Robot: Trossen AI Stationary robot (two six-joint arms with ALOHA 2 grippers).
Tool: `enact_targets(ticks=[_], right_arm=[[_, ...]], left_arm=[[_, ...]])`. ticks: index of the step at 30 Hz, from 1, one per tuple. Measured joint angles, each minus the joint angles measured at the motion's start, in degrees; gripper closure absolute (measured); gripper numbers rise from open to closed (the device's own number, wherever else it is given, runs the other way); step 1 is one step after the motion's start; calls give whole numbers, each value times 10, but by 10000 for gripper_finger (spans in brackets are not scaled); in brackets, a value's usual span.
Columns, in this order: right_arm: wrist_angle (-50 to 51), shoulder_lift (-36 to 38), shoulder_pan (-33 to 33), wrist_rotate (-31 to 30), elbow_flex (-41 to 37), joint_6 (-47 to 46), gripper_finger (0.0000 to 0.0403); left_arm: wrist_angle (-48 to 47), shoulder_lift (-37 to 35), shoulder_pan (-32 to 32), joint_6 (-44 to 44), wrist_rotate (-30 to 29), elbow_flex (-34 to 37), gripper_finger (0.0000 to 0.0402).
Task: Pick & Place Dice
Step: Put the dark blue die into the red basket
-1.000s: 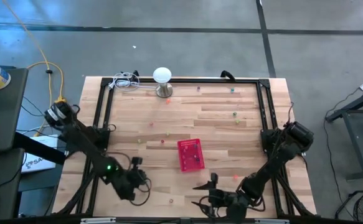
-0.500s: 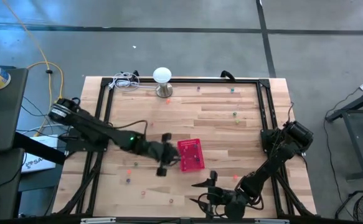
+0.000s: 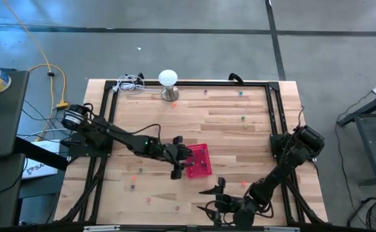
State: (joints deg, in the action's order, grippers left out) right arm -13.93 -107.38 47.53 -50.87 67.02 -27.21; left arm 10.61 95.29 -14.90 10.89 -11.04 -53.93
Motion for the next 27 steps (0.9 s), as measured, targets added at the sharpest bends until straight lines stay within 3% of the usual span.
enact_targets(ticks=[5, 11, 13, 22, 27], right_arm=[[4, 0, -1, -18, 0, 1, 172], [22, 0, -35, -203, 0, -12, 172], [39, 1, -54, -221, 0, -37, 172], [183, 1, -151, -26, 0, -210, 172], [266, 2, -161, -33, 1, -269, 172]], left_arm=[[3, 2, -8, -14, -2, 0, 181], [35, 2, -27, -71, -12, 0, 176], [35, 2, -27, -78, -16, 0, 175], [34, 2, -24, -81, -31, 1, 175], [37, 3, -24, -80, -29, 1, 175]])
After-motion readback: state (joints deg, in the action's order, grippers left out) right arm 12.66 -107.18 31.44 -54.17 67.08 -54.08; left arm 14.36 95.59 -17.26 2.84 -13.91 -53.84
